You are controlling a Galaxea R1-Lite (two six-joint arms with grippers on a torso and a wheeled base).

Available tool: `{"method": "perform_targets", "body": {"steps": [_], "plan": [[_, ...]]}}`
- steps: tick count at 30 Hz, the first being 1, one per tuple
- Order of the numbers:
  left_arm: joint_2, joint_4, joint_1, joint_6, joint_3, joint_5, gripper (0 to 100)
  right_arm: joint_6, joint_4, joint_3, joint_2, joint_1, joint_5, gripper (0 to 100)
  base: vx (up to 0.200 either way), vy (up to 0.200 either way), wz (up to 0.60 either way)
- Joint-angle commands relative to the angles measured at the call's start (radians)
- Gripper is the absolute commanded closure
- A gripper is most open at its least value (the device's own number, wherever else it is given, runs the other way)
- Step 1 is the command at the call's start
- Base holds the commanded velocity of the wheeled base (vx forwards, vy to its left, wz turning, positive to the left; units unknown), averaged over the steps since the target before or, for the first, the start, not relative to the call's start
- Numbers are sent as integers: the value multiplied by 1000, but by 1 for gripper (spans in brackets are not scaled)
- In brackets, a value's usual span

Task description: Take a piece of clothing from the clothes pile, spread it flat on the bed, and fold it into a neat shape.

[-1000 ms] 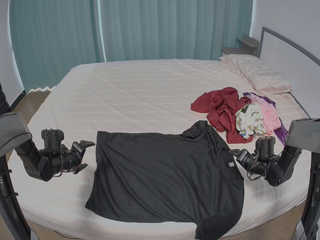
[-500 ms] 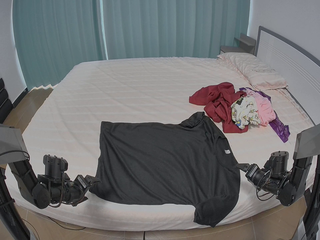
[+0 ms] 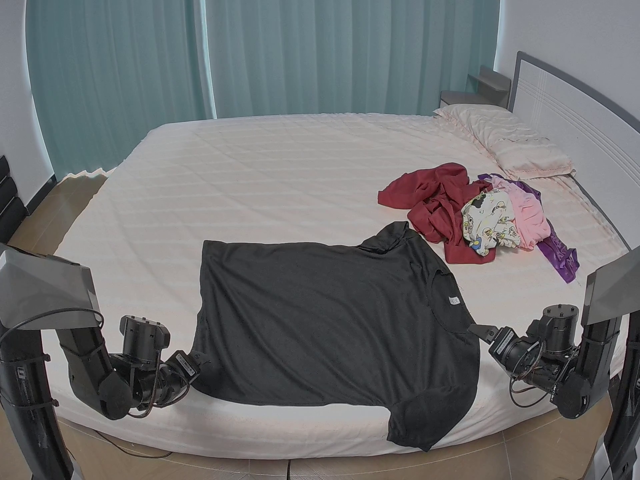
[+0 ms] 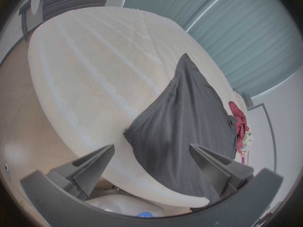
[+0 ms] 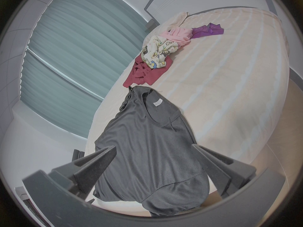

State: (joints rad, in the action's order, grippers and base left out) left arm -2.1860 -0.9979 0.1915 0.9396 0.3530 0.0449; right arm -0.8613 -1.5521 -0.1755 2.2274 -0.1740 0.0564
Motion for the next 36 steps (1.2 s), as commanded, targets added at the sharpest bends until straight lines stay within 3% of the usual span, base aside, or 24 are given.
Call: {"method": "perform_targets", "body": {"steps": [1,8,9,24,29,32,36], "plan": [[-71,-1,16,1,32,27,0,-1,-13,7,12,-21,0,0,0,0,0],[-133,-5,45,1,67,138,0,1,-13,11,11,-28,0,0,0,0,0],[-133,-5,45,1,72,144,100,1,-14,13,11,-28,0,0,0,0,0],[-110,-7,51,-2,-43,194,100,10,-14,31,18,-24,-1,0,0,0,0],[-86,-7,43,-2,-94,193,100,111,-14,56,4,19,2,0,0,0,0],[-80,-7,40,-2,-103,188,100,133,-13,60,14,21,25,0,0,0,0],[-89,-39,11,-2,-103,138,100,146,-13,47,34,30,151,0,0,0,0]]}}
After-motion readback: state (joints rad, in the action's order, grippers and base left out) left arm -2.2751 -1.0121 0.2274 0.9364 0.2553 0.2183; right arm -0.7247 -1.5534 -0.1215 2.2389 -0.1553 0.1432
